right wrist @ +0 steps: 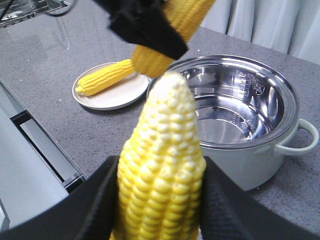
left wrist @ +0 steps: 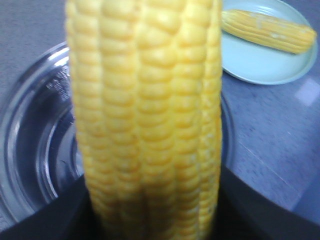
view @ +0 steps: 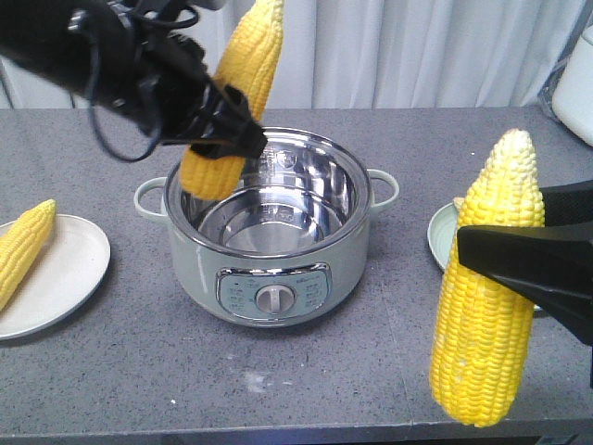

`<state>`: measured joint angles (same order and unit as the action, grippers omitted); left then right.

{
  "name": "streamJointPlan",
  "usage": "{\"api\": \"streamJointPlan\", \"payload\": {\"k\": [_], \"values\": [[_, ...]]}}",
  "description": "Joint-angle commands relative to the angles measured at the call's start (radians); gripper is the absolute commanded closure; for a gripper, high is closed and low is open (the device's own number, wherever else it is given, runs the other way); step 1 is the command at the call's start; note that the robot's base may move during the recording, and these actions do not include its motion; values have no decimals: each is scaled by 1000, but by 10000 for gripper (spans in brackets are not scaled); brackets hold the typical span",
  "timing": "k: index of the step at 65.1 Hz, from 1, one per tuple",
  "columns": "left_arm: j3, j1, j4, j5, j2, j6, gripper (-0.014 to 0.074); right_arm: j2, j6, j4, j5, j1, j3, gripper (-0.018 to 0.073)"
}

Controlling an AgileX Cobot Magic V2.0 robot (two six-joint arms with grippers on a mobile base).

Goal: Distribute corn equally
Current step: 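Grasp the last corn cob with the left gripper and lift it out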

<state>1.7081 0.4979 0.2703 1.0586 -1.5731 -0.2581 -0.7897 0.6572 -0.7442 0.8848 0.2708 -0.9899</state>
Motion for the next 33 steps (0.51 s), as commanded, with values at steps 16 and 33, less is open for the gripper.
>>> {"api": "streamJointPlan", "payload": {"k": [16,33], "values": [[-323,-41,95,-238,345,-107,318,4,8,-33,-53,-7,-23,335],[-585,-41,98,-355,547,-105,318,4,8,-33,-53,-7,-23,335]]}}
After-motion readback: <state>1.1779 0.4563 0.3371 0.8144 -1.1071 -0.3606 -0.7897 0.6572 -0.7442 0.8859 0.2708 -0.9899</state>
